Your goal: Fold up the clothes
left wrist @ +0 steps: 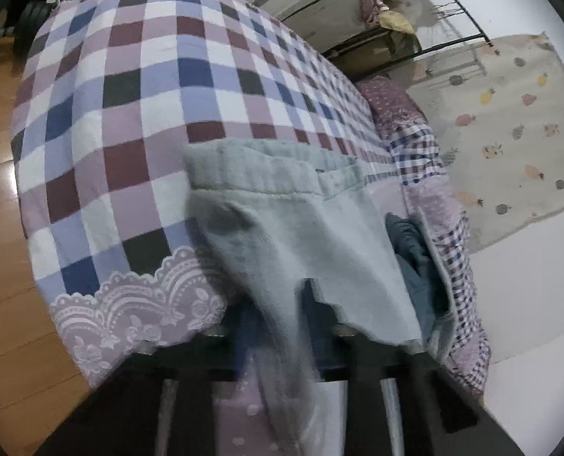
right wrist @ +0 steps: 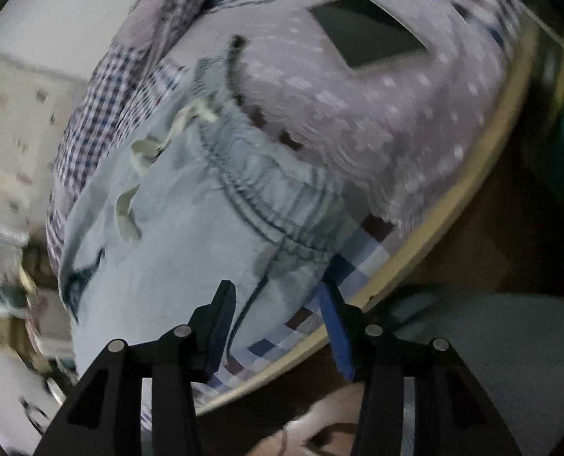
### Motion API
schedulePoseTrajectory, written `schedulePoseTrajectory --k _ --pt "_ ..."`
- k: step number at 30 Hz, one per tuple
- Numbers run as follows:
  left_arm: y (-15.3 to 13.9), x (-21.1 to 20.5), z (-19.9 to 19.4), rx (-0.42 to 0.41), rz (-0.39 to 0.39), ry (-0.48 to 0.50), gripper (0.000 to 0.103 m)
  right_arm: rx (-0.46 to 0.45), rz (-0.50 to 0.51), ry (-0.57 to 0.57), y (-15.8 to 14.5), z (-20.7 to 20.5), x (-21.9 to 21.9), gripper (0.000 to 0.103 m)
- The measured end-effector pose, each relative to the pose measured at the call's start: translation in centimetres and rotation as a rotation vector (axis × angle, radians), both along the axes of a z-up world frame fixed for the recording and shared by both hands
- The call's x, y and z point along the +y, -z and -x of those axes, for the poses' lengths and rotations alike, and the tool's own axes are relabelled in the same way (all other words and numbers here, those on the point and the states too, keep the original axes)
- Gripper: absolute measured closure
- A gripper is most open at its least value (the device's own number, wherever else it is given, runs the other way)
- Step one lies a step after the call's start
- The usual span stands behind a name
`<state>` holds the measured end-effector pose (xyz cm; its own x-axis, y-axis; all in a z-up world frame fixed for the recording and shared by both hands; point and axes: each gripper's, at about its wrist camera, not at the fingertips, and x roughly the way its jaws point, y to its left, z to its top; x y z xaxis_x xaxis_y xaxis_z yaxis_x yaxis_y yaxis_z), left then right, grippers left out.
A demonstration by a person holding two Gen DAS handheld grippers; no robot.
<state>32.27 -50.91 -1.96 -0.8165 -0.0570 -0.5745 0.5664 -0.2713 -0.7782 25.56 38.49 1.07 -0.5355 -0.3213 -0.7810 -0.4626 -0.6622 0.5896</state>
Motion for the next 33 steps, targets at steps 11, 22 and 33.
schedulePoseTrajectory --k 11,22,33 --pt "-6.0 0.3 1.7 0.113 0.095 0.073 0.100 0.063 0.013 0.060 2.0 1.3 -0.5 0.050" --pt "-9.9 0.1 1.6 0.173 0.089 0.081 0.101 0.039 0.041 0.091 3.5 1.4 -0.7 0.060" --pt "-19.1 0.6 2.1 0.279 0.148 0.126 0.101 0.311 -0.051 -0.030 -5.9 -0.6 -2.0 0.100"
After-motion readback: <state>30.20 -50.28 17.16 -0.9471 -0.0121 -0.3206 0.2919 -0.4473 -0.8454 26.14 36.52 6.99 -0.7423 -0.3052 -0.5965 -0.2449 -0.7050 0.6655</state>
